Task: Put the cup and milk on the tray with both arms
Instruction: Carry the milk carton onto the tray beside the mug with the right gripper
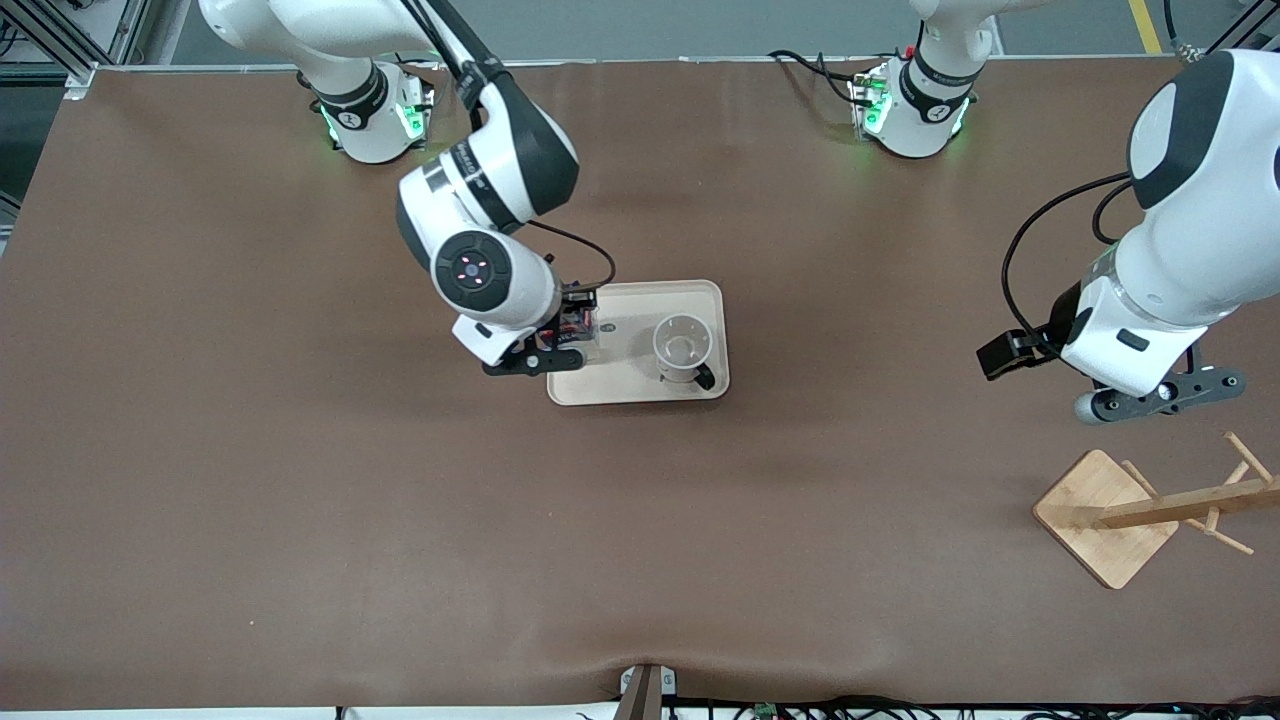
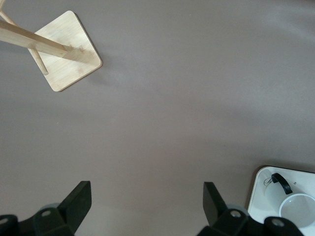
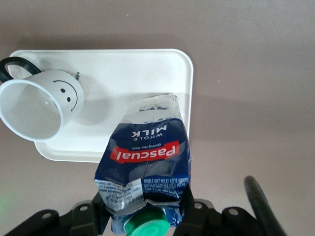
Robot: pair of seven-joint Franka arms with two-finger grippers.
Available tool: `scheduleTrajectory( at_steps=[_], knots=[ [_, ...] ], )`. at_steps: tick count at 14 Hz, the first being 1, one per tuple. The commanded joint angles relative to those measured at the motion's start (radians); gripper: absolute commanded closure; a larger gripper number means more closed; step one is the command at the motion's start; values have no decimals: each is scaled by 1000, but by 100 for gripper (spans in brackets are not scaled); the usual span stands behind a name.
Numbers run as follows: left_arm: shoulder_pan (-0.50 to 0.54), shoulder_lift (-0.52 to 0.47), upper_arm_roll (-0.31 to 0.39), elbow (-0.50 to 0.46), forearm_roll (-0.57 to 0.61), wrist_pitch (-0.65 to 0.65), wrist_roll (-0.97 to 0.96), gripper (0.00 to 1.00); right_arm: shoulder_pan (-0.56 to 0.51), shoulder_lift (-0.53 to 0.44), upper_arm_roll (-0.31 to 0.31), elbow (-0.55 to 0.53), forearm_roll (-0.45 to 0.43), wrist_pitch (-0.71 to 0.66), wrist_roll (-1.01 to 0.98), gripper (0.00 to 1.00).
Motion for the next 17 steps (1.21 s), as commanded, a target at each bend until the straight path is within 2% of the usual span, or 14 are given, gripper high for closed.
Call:
scheduleTrajectory(
  at_steps=[1,4,7,8,9,10,17],
  knots=[
    [4,-34,-5,4,1,-39,4,0,11,26,-14,35,18,2,12,100],
    [7,-60,-5,4,-1,-65,7,0,14,50,-14,35,24,65,12,100],
    [7,-79,-4,3,5,-73,6,0,41,64,-14,34,20,66,18,100],
    [7,-82,-4,3,1,-73,6,0,40,64,-14,34,20,65,42,81],
    [7,-89,-2,3,1,-73,6,0,40,64,-14,34,18,66,59,44],
    [7,-99,-2,3,1,-73,7,0,43,64,-15,34,15,66,61,0],
    [3,-111,-13,3,2,-73,0,0,31,60,-15,41,18,57,58,0]
  ],
)
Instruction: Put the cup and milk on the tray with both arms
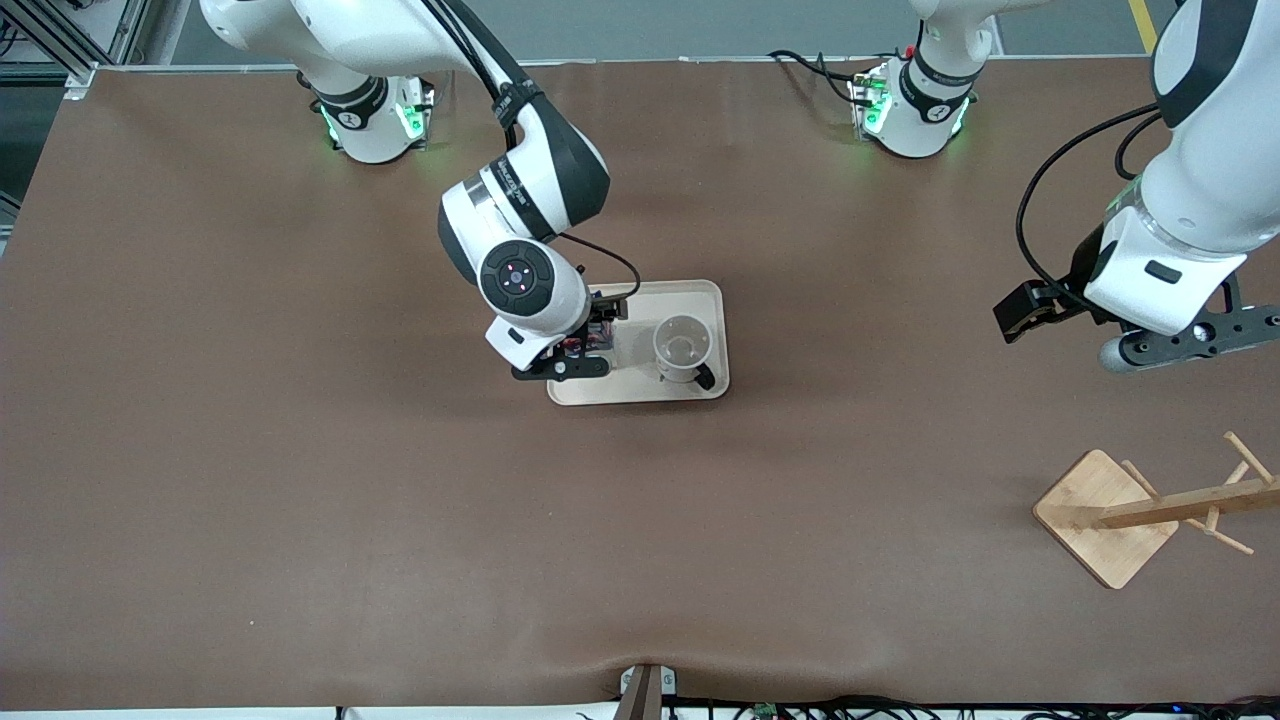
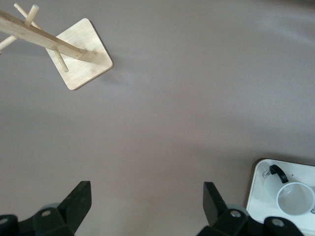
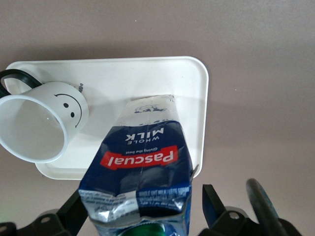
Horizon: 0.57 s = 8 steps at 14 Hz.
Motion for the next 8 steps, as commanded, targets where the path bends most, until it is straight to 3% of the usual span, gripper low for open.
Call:
scheduleTrajectory(
  at_steps=[1,8],
  knots=[
    [4,-38,-2,-3,1,-16,4,0,-2,7,-10,43,16,-14,7,0],
    [41,-92,5,-15,-4,-41,84,0,-54,-7,-19,205,10,-203,6,0]
  ],
)
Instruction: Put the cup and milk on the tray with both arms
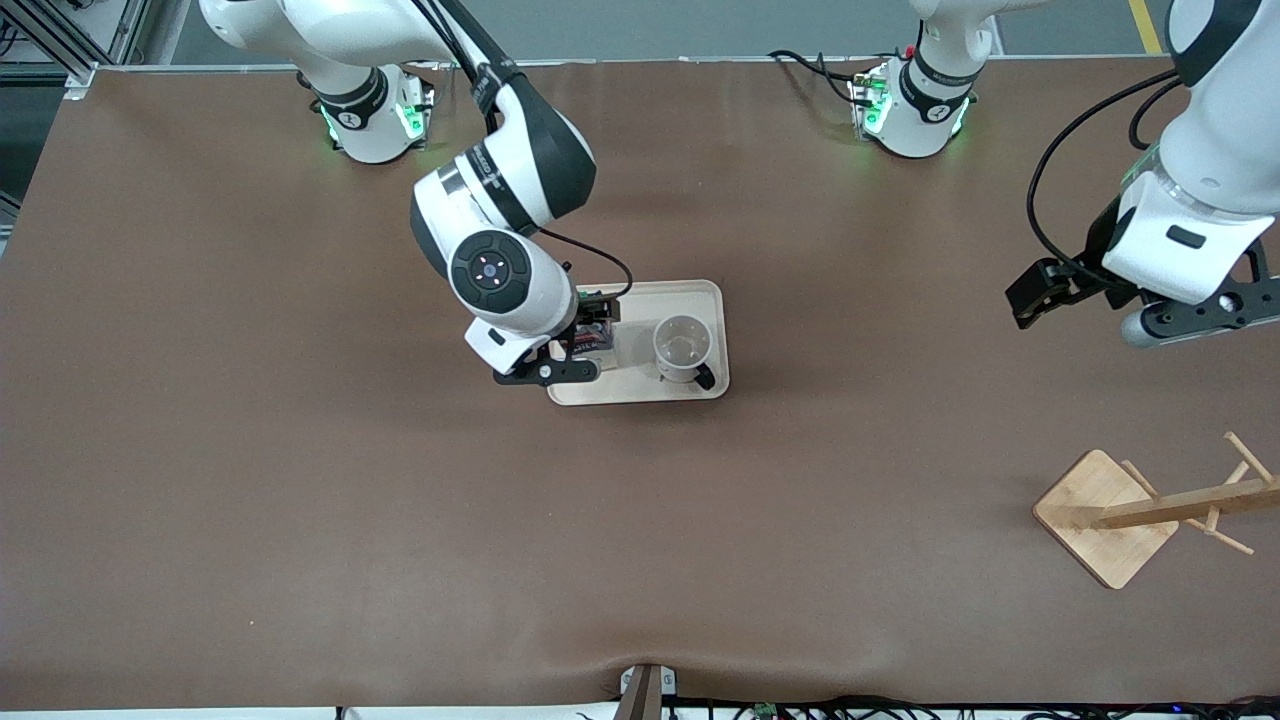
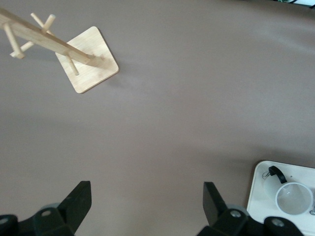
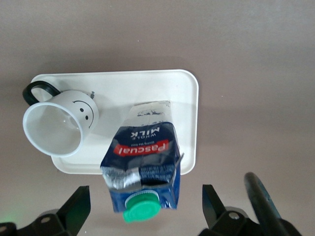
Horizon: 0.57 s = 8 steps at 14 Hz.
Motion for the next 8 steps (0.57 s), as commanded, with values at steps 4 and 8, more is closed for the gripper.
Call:
scheduleTrajectory(
  at_steps=[4,8],
  knots=[
    [24,-134,60,-104,-25,-20,146,0,-192,-12,11,215,20,-201,-2,0],
    [-131,-245,298,-222,-142,-11,218,0,-280,-100,-21,242,-53,-262,-139,0]
  ],
)
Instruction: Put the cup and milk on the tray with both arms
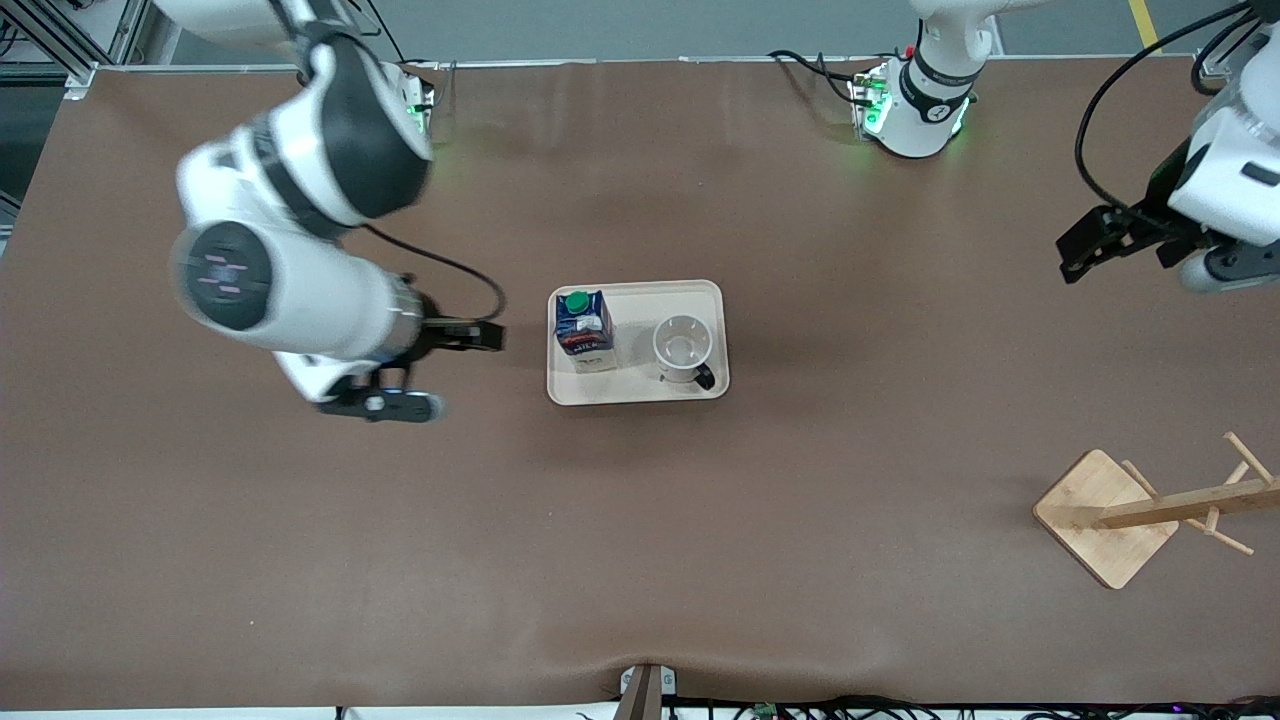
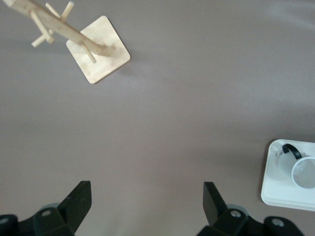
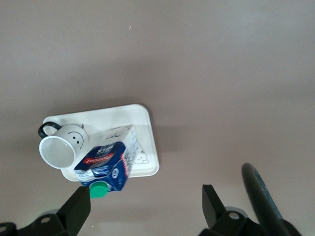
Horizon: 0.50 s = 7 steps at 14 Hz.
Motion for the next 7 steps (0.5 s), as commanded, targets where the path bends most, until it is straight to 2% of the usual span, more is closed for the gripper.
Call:
scheduleTrajectory(
  at_steps=[1,3,5,7],
  knots=[
    [-93,-126,128,-126,-35,11,49,0,-52,-71,-4,-2,-50,-45,-102,0],
    [-112,-135,154,-140,-53,11,50,0,-137,-132,1,-13,-51,-78,-121,0],
    [-118,-131,150,-137,-52,3,53,0,-173,-174,2,-33,-143,-93,-124,0],
    [-121,-113,143,-126,-54,-9,43,0,-178,-233,1,-95,-192,-93,-129,0]
  ],
)
